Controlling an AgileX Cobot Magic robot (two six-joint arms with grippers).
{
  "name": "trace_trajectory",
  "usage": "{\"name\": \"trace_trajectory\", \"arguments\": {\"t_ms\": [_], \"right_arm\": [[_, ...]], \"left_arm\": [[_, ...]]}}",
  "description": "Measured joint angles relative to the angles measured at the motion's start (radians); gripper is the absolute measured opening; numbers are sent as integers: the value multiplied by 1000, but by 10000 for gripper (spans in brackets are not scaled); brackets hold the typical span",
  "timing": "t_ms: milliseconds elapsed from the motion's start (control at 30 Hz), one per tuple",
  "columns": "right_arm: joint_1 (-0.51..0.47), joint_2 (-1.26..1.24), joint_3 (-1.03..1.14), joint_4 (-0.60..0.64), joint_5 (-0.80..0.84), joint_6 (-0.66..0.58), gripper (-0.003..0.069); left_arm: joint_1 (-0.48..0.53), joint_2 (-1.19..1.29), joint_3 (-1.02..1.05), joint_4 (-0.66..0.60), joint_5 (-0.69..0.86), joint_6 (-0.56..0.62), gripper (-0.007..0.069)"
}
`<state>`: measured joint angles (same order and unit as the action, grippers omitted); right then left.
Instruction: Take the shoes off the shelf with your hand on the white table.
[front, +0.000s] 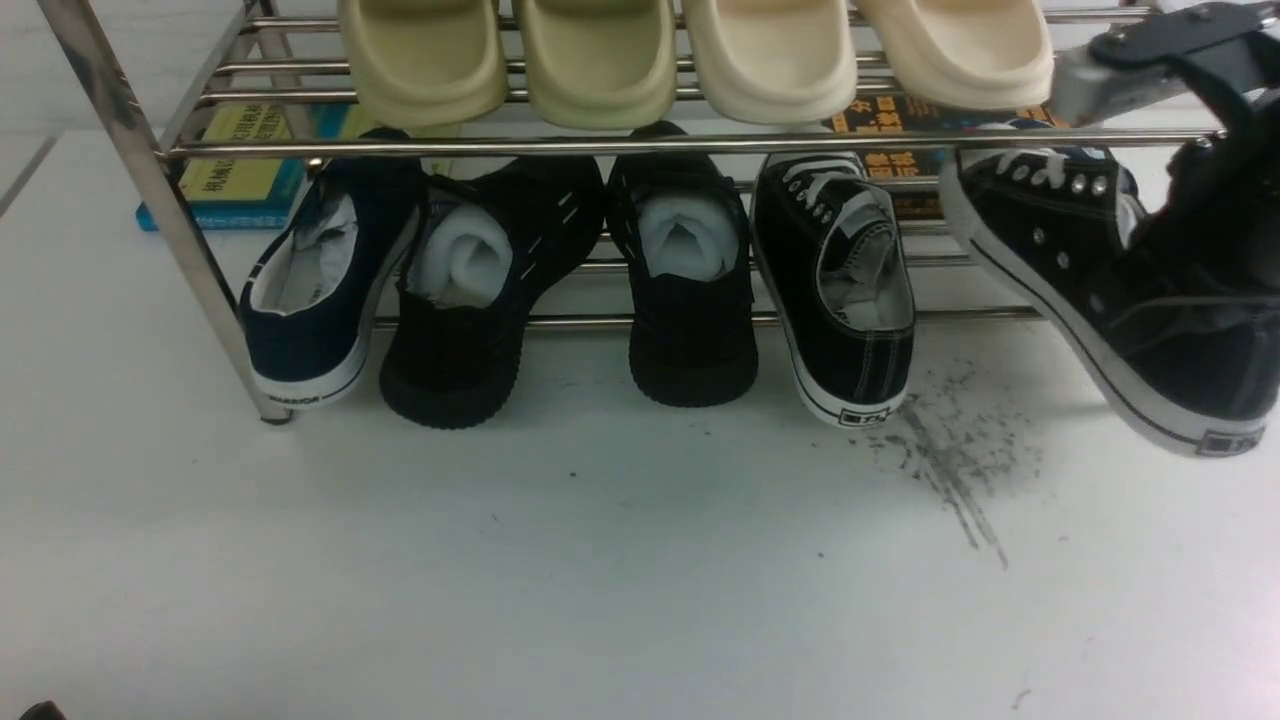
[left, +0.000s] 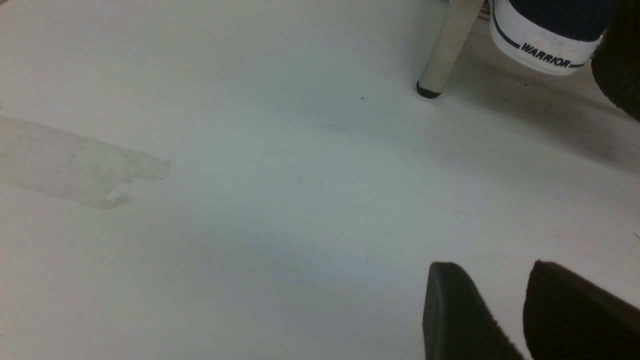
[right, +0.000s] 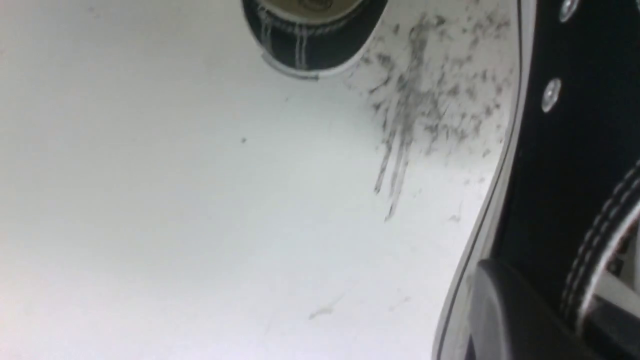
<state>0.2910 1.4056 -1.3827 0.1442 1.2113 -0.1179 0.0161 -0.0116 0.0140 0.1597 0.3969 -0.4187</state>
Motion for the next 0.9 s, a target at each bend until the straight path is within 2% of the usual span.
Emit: {"name": "trace_trajectory", "arguments": {"t_ms": [67, 200, 367, 433, 533, 600, 633, 667, 733, 900], "right_arm": [[0, -51, 0, 44, 53, 14, 8], [7, -162, 28, 111, 55, 69, 10], [62, -319, 152, 107, 51, 158, 10], [108, -381, 230, 112, 52, 211, 10], [233, -439, 394, 128, 53, 324, 13], [272, -439, 430, 134, 52, 349, 13], [346, -431, 485, 138, 46, 391, 13], [354, -430, 490, 139, 44, 395, 13], [461, -396, 526, 139, -8, 451, 13], [592, -273, 530, 69, -162, 546, 14]], "left_arm": [[0, 0, 0, 0, 0, 0, 243], [0, 0, 0, 0, 0, 0, 243], [0, 0, 0, 0, 0, 0, 243], [0, 0, 0, 0, 0, 0, 243], [0, 0, 0, 0, 0, 0, 243], [0, 0, 0, 0, 0, 0, 243], [0, 0, 0, 0, 0, 0, 243], [0, 0, 0, 0, 0, 0, 243], [0, 0, 0, 0, 0, 0, 243], [0, 0, 0, 0, 0, 0, 243]]}}
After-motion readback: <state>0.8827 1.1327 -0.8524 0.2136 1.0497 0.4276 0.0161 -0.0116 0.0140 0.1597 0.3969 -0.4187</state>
